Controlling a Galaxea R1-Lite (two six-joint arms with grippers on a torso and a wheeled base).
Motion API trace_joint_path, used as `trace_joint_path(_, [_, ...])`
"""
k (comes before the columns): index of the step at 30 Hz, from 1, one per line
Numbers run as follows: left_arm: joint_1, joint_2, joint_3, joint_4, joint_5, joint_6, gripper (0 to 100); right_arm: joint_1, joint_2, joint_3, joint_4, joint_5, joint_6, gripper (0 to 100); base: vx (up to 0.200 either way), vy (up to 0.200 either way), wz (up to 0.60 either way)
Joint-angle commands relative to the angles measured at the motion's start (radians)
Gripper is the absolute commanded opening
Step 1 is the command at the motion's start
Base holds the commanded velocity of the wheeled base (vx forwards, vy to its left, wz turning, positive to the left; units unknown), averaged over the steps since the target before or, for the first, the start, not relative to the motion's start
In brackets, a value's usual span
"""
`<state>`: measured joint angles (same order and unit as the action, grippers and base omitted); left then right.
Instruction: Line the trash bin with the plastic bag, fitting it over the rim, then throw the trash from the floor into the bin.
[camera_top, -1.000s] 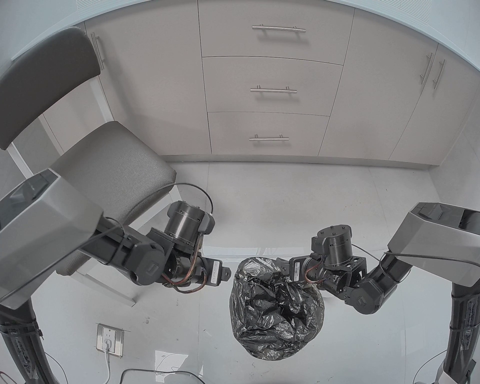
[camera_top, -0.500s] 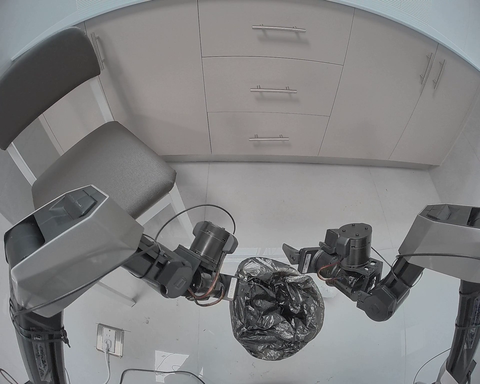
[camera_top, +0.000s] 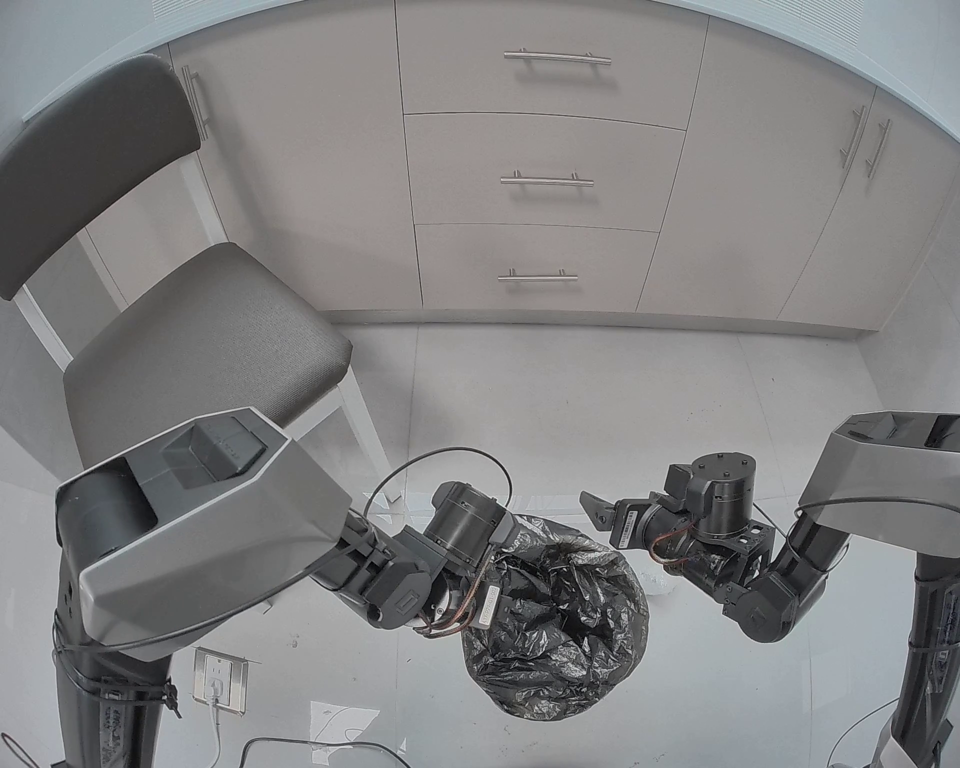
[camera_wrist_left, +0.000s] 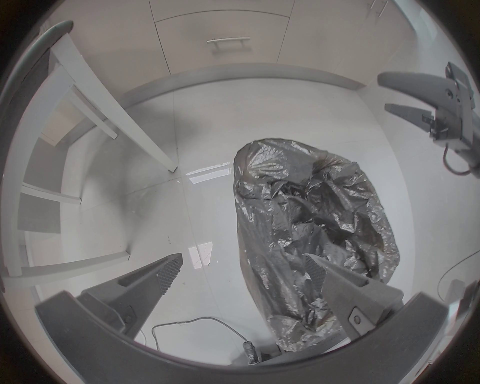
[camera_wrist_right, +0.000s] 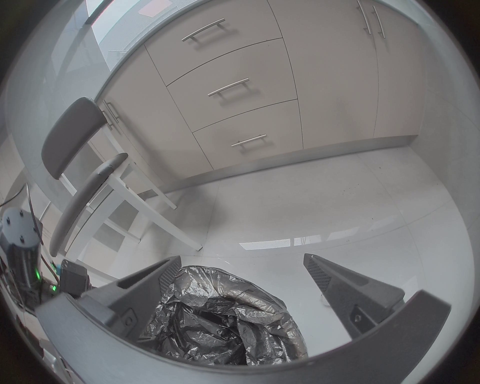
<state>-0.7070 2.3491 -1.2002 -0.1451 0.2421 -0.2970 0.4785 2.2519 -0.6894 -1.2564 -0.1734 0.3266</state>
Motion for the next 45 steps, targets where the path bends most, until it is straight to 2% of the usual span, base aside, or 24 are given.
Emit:
trace_joint_path(1, [0.014, 0.044, -0.015, -0.001, 0.022, 0.001, 100, -0.001, 0.008, -0.002, 0.000, 0.000, 0.000, 100, 0.000, 0.000, 0.00])
trace_joint_path(4, [0.029, 0.056, -0.027, -0.001, 0.065, 0.004, 100, -0.001, 0.008, -0.002, 0.000, 0.000, 0.000, 100, 0.000, 0.000, 0.00])
trace_joint_path(13, [0.035, 0.019, -0.021, 0.001, 0.078, 0.002, 100, -0.008, 0.014, -0.004, 0.000, 0.005, -0.001, 100, 0.000, 0.000, 0.00])
trace_joint_path(18, [0.041, 0.027, -0.025, -0.001, 0.129, 0.002, 100, -0.006, 0.029, -0.006, 0.000, 0.012, -0.001, 100, 0.000, 0.000, 0.00])
trace_joint_path(33, [0.103, 0.130, -0.070, -0.019, 0.128, 0.033, 100, -0.006, 0.052, -0.010, -0.001, 0.014, -0.003, 100, 0.000, 0.000, 0.00])
trace_joint_path(45, [0.104, 0.193, -0.130, -0.008, 0.123, 0.047, 100, -0.009, 0.067, -0.013, -0.017, 0.014, -0.006, 100, 0.000, 0.000, 0.00])
